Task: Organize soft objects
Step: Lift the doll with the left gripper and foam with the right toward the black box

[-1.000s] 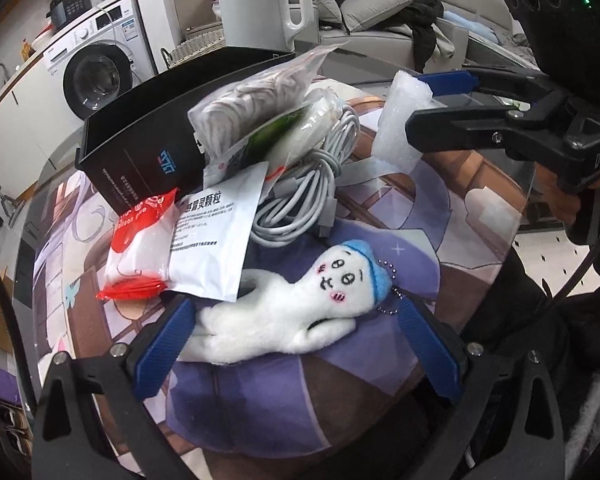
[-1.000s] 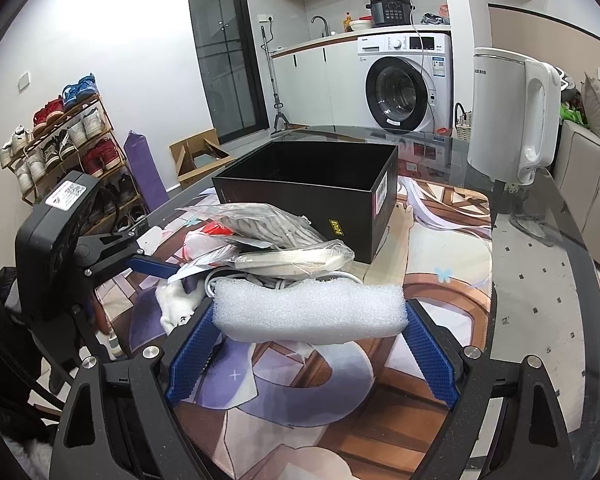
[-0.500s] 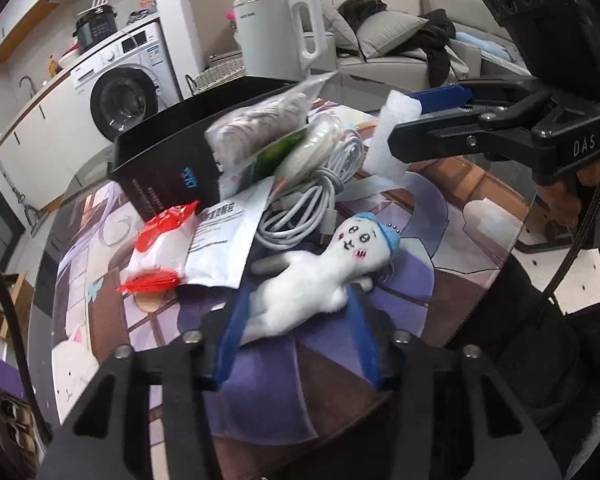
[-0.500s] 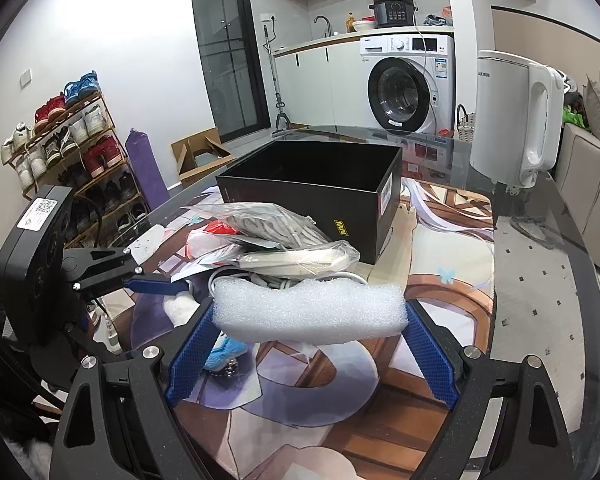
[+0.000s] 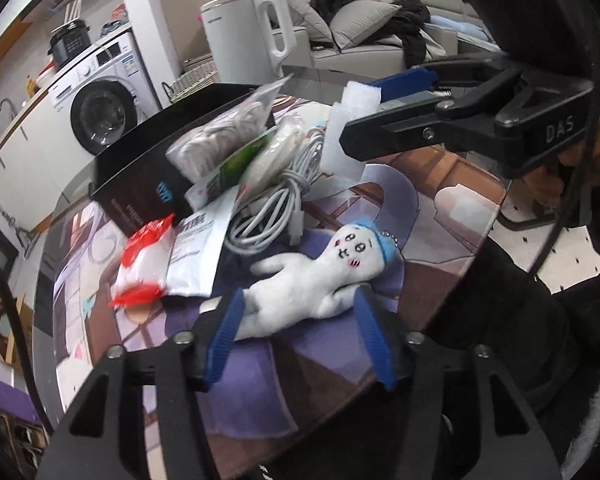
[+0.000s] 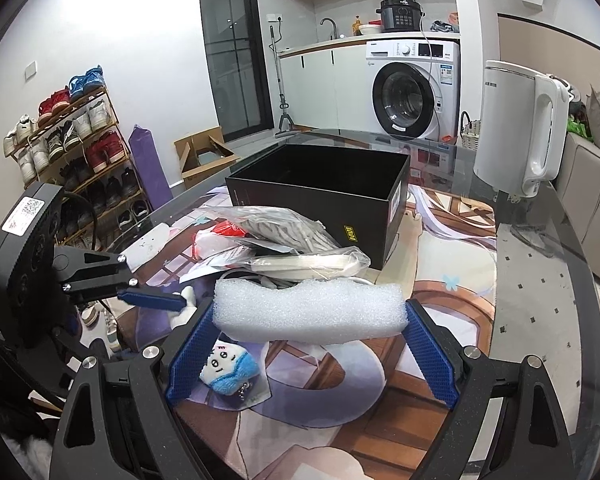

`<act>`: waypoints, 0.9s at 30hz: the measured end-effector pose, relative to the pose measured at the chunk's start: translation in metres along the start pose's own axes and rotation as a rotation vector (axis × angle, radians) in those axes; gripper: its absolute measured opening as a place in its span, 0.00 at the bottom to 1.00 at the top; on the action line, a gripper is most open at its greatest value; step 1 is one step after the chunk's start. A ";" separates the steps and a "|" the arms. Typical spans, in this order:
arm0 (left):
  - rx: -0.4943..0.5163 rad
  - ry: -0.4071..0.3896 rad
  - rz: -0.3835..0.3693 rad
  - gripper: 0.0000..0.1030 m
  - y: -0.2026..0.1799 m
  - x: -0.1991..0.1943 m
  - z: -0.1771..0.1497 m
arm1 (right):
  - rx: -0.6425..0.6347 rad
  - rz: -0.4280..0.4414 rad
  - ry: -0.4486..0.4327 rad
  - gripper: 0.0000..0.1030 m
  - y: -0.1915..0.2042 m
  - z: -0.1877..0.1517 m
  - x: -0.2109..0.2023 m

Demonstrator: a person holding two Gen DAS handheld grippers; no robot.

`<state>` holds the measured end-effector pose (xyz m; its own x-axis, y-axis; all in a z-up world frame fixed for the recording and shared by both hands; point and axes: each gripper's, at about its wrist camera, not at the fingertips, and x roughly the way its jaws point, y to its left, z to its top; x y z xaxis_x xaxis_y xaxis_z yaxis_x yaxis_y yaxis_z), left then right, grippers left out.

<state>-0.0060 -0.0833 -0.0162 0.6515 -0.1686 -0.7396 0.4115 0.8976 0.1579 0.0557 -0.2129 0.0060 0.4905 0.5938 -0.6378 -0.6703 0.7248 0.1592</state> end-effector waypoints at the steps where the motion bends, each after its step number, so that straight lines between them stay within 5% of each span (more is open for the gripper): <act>1: 0.002 0.004 0.000 0.59 0.000 0.003 0.002 | 0.001 -0.001 -0.001 0.88 -0.001 0.000 -0.001; 12: 0.032 -0.002 -0.015 0.62 -0.006 0.005 0.017 | 0.023 -0.013 -0.019 0.88 -0.012 0.001 -0.010; 20: 0.075 0.032 -0.042 0.76 -0.006 0.019 0.027 | 0.039 -0.012 -0.027 0.88 -0.019 0.000 -0.014; 24: 0.070 0.085 -0.136 0.75 -0.008 0.017 0.027 | 0.050 -0.011 -0.029 0.88 -0.023 -0.001 -0.015; 27: 0.101 0.105 -0.139 0.74 -0.013 0.016 0.024 | 0.061 -0.010 -0.031 0.88 -0.026 -0.001 -0.017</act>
<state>0.0144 -0.1079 -0.0142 0.5159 -0.2400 -0.8224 0.5580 0.8225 0.1100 0.0641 -0.2417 0.0119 0.5148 0.5961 -0.6162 -0.6305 0.7502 0.1990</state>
